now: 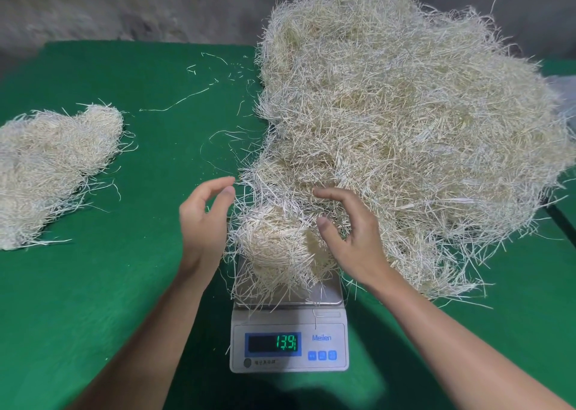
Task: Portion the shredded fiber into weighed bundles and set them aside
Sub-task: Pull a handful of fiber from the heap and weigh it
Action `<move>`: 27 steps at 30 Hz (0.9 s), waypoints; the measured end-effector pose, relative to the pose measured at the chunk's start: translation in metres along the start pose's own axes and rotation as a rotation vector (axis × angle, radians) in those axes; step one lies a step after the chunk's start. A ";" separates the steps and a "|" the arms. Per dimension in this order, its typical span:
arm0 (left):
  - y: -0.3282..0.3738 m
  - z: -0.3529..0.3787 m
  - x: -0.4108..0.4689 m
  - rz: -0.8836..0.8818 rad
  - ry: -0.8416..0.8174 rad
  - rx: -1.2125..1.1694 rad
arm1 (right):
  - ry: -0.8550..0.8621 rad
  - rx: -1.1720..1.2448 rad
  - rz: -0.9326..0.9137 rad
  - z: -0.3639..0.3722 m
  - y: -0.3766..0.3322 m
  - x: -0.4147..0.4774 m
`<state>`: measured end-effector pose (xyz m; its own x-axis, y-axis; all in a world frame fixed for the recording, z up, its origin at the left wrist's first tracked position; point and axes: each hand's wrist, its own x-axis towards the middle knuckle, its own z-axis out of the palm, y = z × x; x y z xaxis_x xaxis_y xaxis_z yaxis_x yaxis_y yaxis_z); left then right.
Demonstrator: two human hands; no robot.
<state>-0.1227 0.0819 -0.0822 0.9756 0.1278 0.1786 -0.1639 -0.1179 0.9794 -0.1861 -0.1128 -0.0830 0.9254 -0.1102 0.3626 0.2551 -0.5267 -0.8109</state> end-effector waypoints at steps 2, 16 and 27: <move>-0.011 -0.003 0.005 -0.127 0.006 0.082 | -0.081 -0.043 0.017 -0.001 0.004 0.002; -0.037 0.009 -0.009 -0.346 -0.377 0.273 | -0.594 -0.609 0.102 0.049 0.045 -0.005; 0.003 0.020 -0.005 -0.528 -0.607 -0.251 | -0.219 0.031 0.530 0.037 0.014 0.037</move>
<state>-0.1247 0.0611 -0.0821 0.8307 -0.4559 -0.3196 0.3780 0.0405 0.9249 -0.1377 -0.0933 -0.0972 0.9646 -0.1740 -0.1982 -0.2549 -0.4216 -0.8702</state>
